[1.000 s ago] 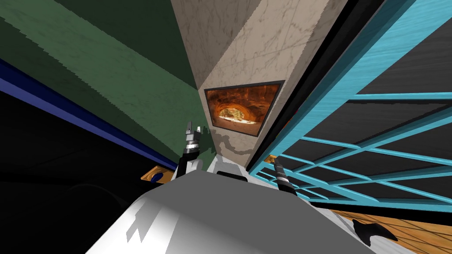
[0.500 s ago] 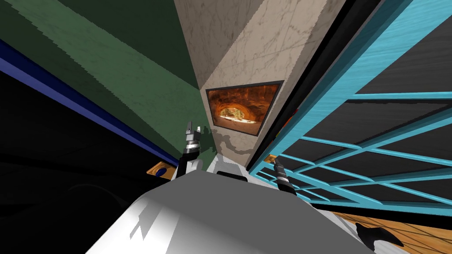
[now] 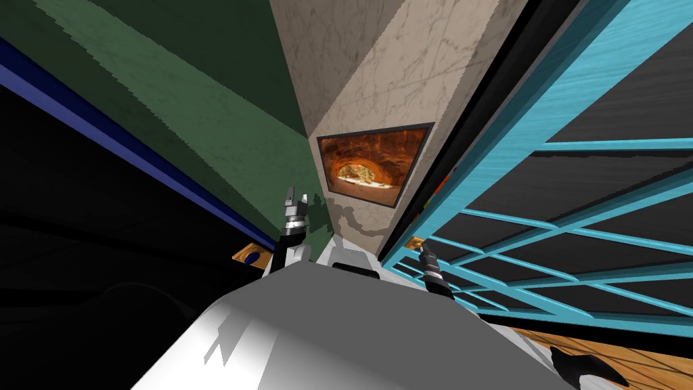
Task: Pull the door open
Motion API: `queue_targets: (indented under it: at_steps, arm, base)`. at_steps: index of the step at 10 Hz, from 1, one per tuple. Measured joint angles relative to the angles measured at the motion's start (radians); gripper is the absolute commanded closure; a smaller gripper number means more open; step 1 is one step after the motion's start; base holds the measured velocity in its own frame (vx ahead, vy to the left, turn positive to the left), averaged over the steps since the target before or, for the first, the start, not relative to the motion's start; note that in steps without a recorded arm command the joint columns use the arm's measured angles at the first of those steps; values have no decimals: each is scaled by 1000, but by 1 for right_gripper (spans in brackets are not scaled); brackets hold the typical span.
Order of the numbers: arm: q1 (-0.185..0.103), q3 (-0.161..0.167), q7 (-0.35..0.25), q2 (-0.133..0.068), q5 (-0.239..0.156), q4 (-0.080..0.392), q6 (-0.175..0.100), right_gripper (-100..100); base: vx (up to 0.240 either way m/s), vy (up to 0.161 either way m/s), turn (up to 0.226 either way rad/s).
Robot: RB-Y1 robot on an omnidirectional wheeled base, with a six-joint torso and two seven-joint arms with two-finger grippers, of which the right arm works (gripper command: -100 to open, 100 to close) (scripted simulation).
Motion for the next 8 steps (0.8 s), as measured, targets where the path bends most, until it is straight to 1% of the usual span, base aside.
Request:
queue_targets:
  at_steps: [3,4,5,7,8]
  arm:
    - [-14,9,-76,-2,-19,27,-8,100]
    - [-2,12,-103,-2,-31,6,3,100]
    - [-2,14,-125,0,-36,-1,10,100]
    - [-6,20,-170,1,-47,9,6,100]
    - [0,22,-193,1,-56,-2,13,100]
  base:
    - [-31,-16,53]
    - [-36,-22,28]
    - [-34,-13,57]
    - [-28,-7,32]
    - [-25,-10,15]
